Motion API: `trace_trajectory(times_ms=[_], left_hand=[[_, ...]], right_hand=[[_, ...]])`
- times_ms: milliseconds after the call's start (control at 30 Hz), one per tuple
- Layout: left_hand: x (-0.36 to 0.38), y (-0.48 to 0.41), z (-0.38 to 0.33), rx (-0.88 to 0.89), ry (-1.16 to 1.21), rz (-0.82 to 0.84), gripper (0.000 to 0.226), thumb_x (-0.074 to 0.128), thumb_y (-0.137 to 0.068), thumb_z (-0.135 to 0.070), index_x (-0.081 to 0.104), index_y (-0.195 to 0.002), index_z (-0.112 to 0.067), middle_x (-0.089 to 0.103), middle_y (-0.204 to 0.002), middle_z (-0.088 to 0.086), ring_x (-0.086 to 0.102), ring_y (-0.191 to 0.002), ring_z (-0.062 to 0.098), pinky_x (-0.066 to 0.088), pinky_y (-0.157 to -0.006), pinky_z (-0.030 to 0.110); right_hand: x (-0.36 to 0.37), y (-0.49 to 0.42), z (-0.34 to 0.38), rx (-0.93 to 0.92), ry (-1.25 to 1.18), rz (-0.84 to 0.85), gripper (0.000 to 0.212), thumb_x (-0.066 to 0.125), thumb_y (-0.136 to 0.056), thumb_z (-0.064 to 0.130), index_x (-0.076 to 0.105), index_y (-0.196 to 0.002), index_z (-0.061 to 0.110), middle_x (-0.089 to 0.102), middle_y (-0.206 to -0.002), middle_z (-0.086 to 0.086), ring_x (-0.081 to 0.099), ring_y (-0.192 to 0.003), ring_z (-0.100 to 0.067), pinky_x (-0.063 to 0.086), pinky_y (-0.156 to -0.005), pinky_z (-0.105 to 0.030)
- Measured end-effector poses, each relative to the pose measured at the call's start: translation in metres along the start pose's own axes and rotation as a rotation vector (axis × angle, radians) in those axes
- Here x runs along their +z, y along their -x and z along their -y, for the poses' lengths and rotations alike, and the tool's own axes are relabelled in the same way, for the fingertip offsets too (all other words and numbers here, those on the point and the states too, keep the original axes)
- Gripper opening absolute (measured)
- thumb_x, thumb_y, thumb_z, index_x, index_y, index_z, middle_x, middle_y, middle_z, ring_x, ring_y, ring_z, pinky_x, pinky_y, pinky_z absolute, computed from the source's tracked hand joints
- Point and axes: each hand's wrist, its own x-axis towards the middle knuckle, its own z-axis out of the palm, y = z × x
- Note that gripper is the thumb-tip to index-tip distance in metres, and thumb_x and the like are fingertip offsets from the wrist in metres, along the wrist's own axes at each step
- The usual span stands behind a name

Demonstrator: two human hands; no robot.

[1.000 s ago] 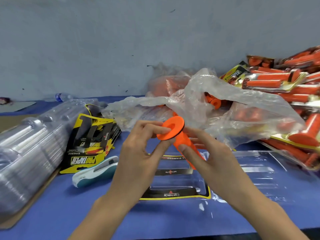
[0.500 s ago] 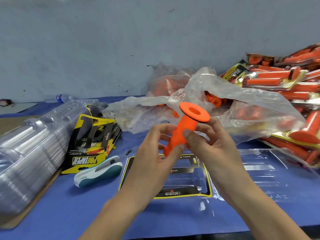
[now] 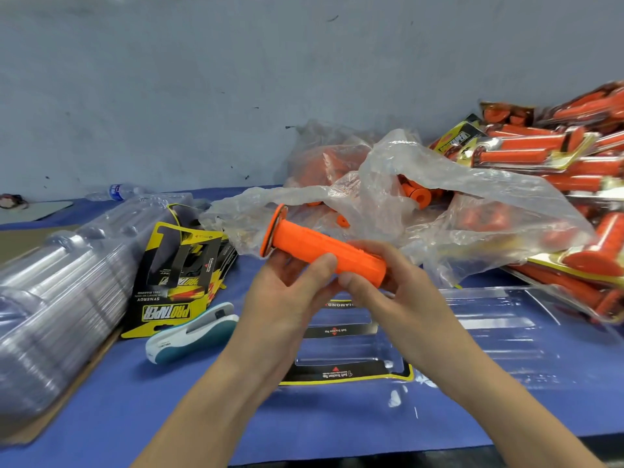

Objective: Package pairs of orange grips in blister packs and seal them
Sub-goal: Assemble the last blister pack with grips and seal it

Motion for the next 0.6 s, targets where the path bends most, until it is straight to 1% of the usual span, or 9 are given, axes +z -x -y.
trace_trajectory(times_ms=[67, 167, 233, 267, 300, 367, 400, 467, 600], left_hand=[[-0.004, -0.003, -0.001, -0.086, -0.065, -0.034, 0.040, 0.072, -0.081, -0.030, 0.061, -0.113, -0.008, 0.074, -0.106, 0.006, 0.070, -0.105, 0.023, 0.059, -0.084, 0.033], [-0.017, -0.006, 0.000, -0.149, -0.420, -0.150, 0.063, 0.076, -0.068, -0.059, 0.062, -0.117, -0.020, 0.071, -0.110, -0.001, 0.071, -0.098, 0.015, 0.061, -0.081, 0.035], [-0.021, -0.003, 0.002, -0.122, -0.574, -0.217, 0.066, 0.072, -0.070, -0.066, 0.057, -0.123, -0.028, 0.067, -0.112, -0.007, 0.071, -0.089, 0.012, 0.060, -0.081, 0.043], [-0.024, -0.003, 0.002, -0.075, -0.599, -0.259, 0.067, 0.069, -0.071, -0.064, 0.052, -0.126, -0.030, 0.065, -0.112, -0.009, 0.070, -0.087, 0.008, 0.059, -0.080, 0.040], [-0.029, -0.002, 0.002, -0.009, -0.631, -0.295, 0.063, 0.067, -0.074, -0.062, 0.050, -0.127, -0.033, 0.063, -0.110, -0.013, 0.067, -0.087, 0.003, 0.057, -0.079, 0.031], [-0.037, -0.002, -0.002, 0.122, -0.755, -0.311, 0.040, 0.063, -0.080, -0.058, 0.057, -0.113, -0.036, 0.063, -0.098, -0.016, 0.061, -0.086, -0.003, 0.045, -0.072, 0.010], [-0.039, -0.001, -0.003, 0.157, -0.816, -0.285, 0.031, 0.060, -0.082, -0.057, 0.061, -0.104, -0.036, 0.064, -0.092, -0.015, 0.059, -0.084, -0.002, 0.042, -0.068, 0.007], [-0.041, 0.001, -0.003, 0.195, -0.893, -0.251, 0.026, 0.058, -0.084, -0.058, 0.064, -0.091, -0.033, 0.063, -0.084, -0.013, 0.057, -0.080, 0.002, 0.039, -0.064, 0.007], [-0.043, 0.003, 0.000, 0.238, -0.906, -0.303, 0.022, 0.061, -0.086, -0.055, 0.061, -0.088, -0.032, 0.066, -0.081, -0.015, 0.059, -0.077, 0.004, 0.042, -0.064, 0.010]], right_hand=[[-0.003, -0.002, -0.003, -0.004, 0.060, -0.011, 0.024, 0.066, -0.089, 0.037, 0.058, -0.111, 0.044, 0.067, -0.093, 0.025, 0.065, -0.087, -0.002, 0.052, -0.078, -0.026], [-0.005, -0.005, -0.008, 0.027, 0.102, 0.011, 0.026, 0.066, -0.088, 0.040, 0.056, -0.110, 0.049, 0.065, -0.088, 0.022, 0.064, -0.071, -0.008, 0.055, -0.073, -0.036], [-0.004, -0.006, -0.011, 0.033, 0.147, 0.012, 0.028, 0.066, -0.088, 0.040, 0.053, -0.110, 0.052, 0.063, -0.087, 0.018, 0.064, -0.072, -0.013, 0.055, -0.072, -0.038], [-0.004, -0.007, -0.013, 0.032, 0.169, 0.005, 0.029, 0.066, -0.088, 0.039, 0.053, -0.110, 0.053, 0.062, -0.084, 0.016, 0.064, -0.073, -0.016, 0.053, -0.070, -0.036], [-0.005, -0.008, -0.015, 0.031, 0.189, -0.004, 0.029, 0.066, -0.088, 0.038, 0.053, -0.110, 0.053, 0.061, -0.082, 0.015, 0.064, -0.073, -0.017, 0.051, -0.069, -0.034], [-0.008, -0.009, -0.017, 0.033, 0.217, -0.012, 0.029, 0.065, -0.089, 0.036, 0.053, -0.111, 0.052, 0.060, -0.086, 0.015, 0.063, -0.076, -0.013, 0.053, -0.070, -0.033], [-0.009, -0.009, -0.018, 0.026, 0.237, -0.010, 0.029, 0.065, -0.089, 0.036, 0.052, -0.110, 0.052, 0.060, -0.089, 0.016, 0.061, -0.080, -0.009, 0.054, -0.072, -0.028], [-0.011, -0.009, -0.018, 0.003, 0.291, 0.003, 0.031, 0.065, -0.090, 0.035, 0.050, -0.109, 0.055, 0.060, -0.093, 0.023, 0.056, -0.089, 0.002, 0.048, -0.072, -0.012], [-0.015, -0.009, -0.020, -0.003, 0.332, 0.013, 0.034, 0.065, -0.091, 0.033, 0.050, -0.114, 0.052, 0.058, -0.098, 0.028, 0.051, -0.095, 0.009, 0.041, -0.072, -0.005]])
